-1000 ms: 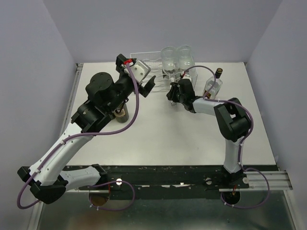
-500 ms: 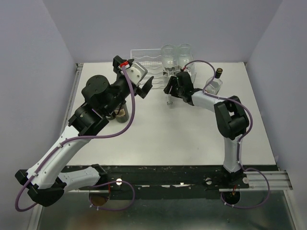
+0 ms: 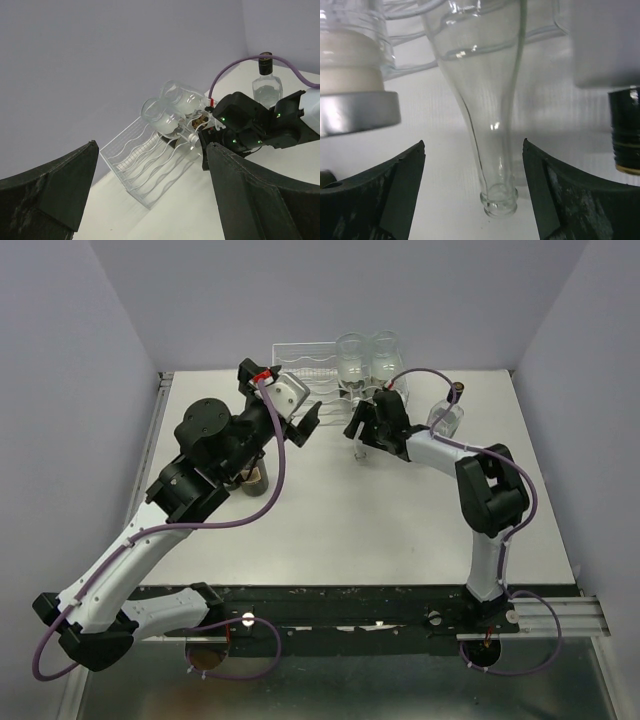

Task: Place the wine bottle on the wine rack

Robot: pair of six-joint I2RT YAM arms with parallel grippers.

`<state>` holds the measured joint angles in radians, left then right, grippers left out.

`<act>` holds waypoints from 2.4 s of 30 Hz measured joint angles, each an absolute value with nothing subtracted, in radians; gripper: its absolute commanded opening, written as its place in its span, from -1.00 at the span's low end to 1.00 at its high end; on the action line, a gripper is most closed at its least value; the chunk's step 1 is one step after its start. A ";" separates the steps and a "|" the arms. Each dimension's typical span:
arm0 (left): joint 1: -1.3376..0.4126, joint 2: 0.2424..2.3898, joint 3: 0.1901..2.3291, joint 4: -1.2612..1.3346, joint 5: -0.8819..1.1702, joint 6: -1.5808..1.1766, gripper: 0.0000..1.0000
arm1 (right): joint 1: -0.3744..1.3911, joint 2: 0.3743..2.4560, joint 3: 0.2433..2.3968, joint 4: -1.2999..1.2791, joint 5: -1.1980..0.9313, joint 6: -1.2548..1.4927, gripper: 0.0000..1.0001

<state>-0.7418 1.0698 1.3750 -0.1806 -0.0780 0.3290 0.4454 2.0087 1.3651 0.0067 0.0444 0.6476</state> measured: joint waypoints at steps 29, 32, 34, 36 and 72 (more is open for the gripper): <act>-0.742 1.045 1.324 -0.174 -0.106 0.346 0.99 | 0.487 2.005 1.335 -0.088 0.096 0.718 -0.17; -0.742 1.045 1.321 -0.174 -0.111 0.352 0.98 | 0.489 2.023 1.375 -0.125 0.104 0.725 -0.09; -0.742 1.045 1.320 -0.174 -0.115 0.354 0.99 | 0.490 2.038 1.404 -0.147 0.107 0.730 -0.08; -0.742 1.045 1.319 -0.174 -0.120 0.355 0.98 | 0.490 2.048 1.419 -0.156 0.107 0.730 -0.05; -0.742 1.034 1.308 -0.173 -0.128 0.359 0.98 | 0.471 2.093 1.322 0.077 0.011 0.842 -0.92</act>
